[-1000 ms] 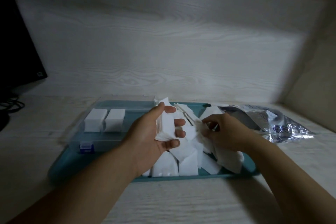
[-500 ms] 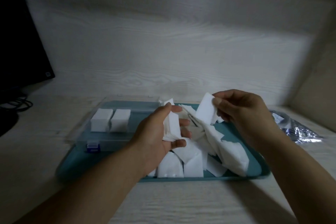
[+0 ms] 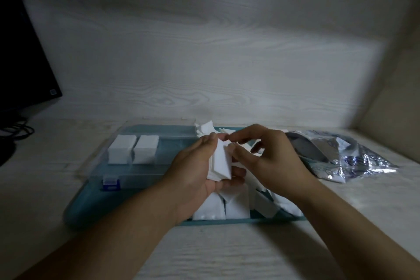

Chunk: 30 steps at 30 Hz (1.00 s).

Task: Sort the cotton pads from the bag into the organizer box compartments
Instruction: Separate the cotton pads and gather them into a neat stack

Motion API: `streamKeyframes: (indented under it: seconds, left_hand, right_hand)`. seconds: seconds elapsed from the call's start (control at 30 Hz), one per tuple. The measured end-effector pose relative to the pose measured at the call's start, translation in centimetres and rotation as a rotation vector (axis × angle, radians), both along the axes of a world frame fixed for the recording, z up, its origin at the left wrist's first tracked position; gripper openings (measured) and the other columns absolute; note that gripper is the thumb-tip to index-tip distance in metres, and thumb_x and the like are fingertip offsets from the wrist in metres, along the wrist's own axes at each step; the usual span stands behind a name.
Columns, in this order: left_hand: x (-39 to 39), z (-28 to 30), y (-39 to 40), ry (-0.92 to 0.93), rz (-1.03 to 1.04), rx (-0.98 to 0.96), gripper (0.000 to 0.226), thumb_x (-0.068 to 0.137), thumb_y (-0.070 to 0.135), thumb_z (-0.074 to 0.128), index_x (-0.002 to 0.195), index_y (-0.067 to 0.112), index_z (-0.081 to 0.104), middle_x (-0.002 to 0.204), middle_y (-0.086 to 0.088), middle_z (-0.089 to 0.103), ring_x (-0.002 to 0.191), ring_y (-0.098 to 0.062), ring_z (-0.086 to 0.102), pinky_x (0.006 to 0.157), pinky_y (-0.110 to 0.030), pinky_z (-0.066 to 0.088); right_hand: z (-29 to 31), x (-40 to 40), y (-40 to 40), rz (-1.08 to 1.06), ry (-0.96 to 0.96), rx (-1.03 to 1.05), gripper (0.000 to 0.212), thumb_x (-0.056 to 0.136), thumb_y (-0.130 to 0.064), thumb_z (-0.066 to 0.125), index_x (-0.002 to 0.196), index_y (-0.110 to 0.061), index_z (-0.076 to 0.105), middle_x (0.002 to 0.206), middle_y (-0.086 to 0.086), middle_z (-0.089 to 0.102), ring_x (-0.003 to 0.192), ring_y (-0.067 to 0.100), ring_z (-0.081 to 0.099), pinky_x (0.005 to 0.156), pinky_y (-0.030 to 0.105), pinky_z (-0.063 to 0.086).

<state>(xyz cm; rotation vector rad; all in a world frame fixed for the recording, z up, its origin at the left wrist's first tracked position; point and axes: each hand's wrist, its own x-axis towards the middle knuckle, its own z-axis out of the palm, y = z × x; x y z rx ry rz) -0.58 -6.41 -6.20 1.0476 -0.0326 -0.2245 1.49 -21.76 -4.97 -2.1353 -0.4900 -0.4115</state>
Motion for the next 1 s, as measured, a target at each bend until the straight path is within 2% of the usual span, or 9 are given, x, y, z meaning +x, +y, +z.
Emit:
streamKeyframes:
  seconds: [0.13, 0.23, 0.33, 0.4, 0.53, 0.6, 0.7, 0.83, 1.0]
  left_hand:
    - [0.1, 0.2, 0.1, 0.0, 0.047, -0.011, 0.036, 0.104, 0.033, 0.041, 0.127, 0.013, 0.059, 0.113, -0.019, 0.071, 0.09, -0.03, 0.07, 0.061, -0.034, 0.057]
    - [0.1, 0.2, 0.1, 0.0, 0.048, -0.019, 0.035, 0.104, 0.031, 0.041, 0.126, 0.01, 0.059, 0.105, -0.022, 0.07, 0.076, -0.031, 0.065, 0.059, -0.032, 0.054]
    - [0.4, 0.0, -0.2, -0.016, 0.047, -0.045, 0.037, 0.105, 0.027, 0.039, 0.126, 0.006, 0.06, 0.103, -0.021, 0.069, 0.081, -0.031, 0.063, 0.062, -0.035, 0.053]
    - [0.4, -0.1, -0.2, -0.03, 0.043, -0.056, 0.035, 0.105, 0.025, 0.039, 0.126, 0.007, 0.06, 0.109, -0.017, 0.069, 0.086, -0.028, 0.065, 0.061, -0.033, 0.055]
    - [0.3, -0.1, 0.2, -0.03, 0.028, 0.012, 0.03, 0.105, 0.028, 0.039, 0.121, 0.023, 0.064, 0.11, -0.013, 0.072, 0.079, -0.024, 0.07, 0.057, -0.034, 0.055]
    - [0.3, -0.1, 0.5, -0.016, 0.038, 0.036, 0.03, 0.105, 0.03, 0.039, 0.113, 0.022, 0.067, 0.098, -0.016, 0.073, 0.069, -0.024, 0.068, 0.052, -0.032, 0.053]
    - [0.3, 0.0, 0.7, -0.01, 0.046, 0.026, 0.032, 0.105, 0.031, 0.039, 0.109, 0.014, 0.066, 0.09, -0.019, 0.071, 0.063, -0.024, 0.066, 0.049, -0.029, 0.05]
    - [0.3, 0.1, 0.5, 0.0, 0.063, 0.034, 0.032, 0.105, 0.031, 0.039, 0.109, 0.011, 0.064, 0.088, -0.019, 0.07, 0.059, -0.024, 0.064, 0.047, -0.028, 0.047]
    - [0.4, 0.2, 0.6, 0.011, 0.081, 0.02, 0.031, 0.105, 0.029, 0.04, 0.111, 0.011, 0.063, 0.085, -0.019, 0.069, 0.058, -0.025, 0.063, 0.046, -0.028, 0.048]
  right_hand:
    - [0.8, -1.3, 0.0, 0.204, -0.051, -0.093, 0.035, 0.082, -0.03, 0.071, 0.115, -0.031, 0.06, 0.113, -0.018, 0.064, 0.108, -0.001, 0.058, 0.087, 0.012, 0.042]
    - [0.6, -1.8, 0.5, 0.264, 0.016, -0.168, 0.052, 0.077, -0.021, 0.081, 0.12, -0.027, 0.053, 0.112, -0.013, 0.062, 0.097, -0.003, 0.059, 0.075, 0.006, 0.045]
    - [0.2, -1.7, 0.9, 0.25, 0.027, -0.123, 0.047, 0.077, -0.01, 0.081, 0.112, -0.02, 0.053, 0.114, -0.012, 0.059, 0.095, -0.013, 0.056, 0.071, -0.003, 0.04]
    - [0.1, -1.5, 0.8, 0.254, 0.034, -0.12, 0.045, 0.075, -0.015, 0.083, 0.108, -0.02, 0.053, 0.116, -0.011, 0.06, 0.098, -0.01, 0.056, 0.076, -0.002, 0.04]
    - [0.7, -0.1, -0.8, 0.233, 0.073, -0.092, 0.039, 0.073, -0.045, 0.08, 0.101, -0.029, 0.059, 0.115, -0.017, 0.064, 0.108, -0.001, 0.059, 0.095, 0.023, 0.046]
    - [0.9, 1.4, -2.5, 0.097, 0.062, -0.01, 0.02, 0.082, -0.036, 0.074, 0.095, -0.025, 0.065, 0.105, -0.013, 0.069, 0.098, 0.003, 0.065, 0.092, 0.032, 0.052]
    - [0.2, 3.8, -5.2, -0.245, 0.049, -0.285, 0.014, 0.092, -0.022, 0.063, 0.105, -0.022, 0.066, 0.104, -0.004, 0.071, 0.089, 0.009, 0.064, 0.085, 0.031, 0.053]
    - [-1.5, 4.6, -5.5, -0.155, 0.348, -0.567, 0.031, 0.096, -0.023, 0.056, 0.128, -0.025, 0.056, 0.117, -0.005, 0.063, 0.099, 0.014, 0.06, 0.087, 0.029, 0.053]
    - [-1.6, 4.5, -5.0, -0.188, 0.269, -0.524, 0.029, 0.09, -0.021, 0.067, 0.118, -0.025, 0.063, 0.094, -0.01, 0.06, 0.083, 0.008, 0.056, 0.075, 0.02, 0.045]
